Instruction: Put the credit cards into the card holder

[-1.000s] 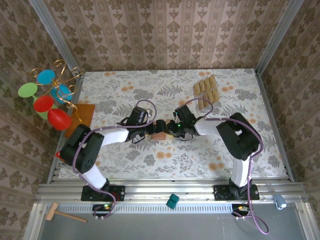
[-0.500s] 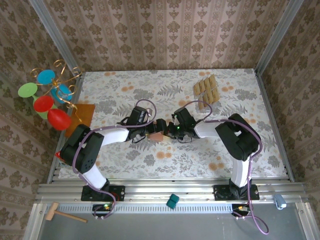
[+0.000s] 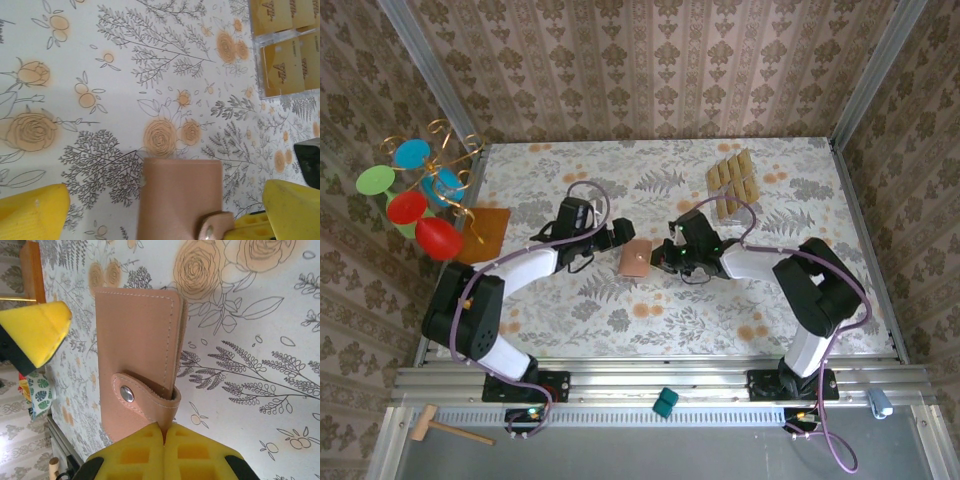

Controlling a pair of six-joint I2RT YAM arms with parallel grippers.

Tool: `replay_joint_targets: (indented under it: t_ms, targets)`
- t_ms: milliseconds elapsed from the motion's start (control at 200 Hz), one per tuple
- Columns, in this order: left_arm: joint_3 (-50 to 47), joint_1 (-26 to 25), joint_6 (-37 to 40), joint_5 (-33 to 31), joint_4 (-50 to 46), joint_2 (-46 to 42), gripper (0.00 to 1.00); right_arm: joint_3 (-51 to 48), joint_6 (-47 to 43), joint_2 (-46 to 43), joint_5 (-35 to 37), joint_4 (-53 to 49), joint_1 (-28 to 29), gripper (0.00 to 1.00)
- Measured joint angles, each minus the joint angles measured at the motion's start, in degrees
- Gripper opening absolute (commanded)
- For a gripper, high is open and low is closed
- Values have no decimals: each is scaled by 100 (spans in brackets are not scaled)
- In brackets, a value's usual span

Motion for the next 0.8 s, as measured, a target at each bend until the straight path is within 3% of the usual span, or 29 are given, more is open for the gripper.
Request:
replay_joint_targets:
  t_ms: [270, 610, 800]
  targets:
    - [0, 442, 190, 562, -157, 15, 99, -2, -15, -175, -7, -94, -87, 0]
    - [98, 455, 42, 1591, 302, 402, 88, 0, -2, -352, -90, -92, -87, 0]
    - [103, 431, -243, 1888, 776, 651, 86, 0, 15, -352, -111, -90, -87, 0]
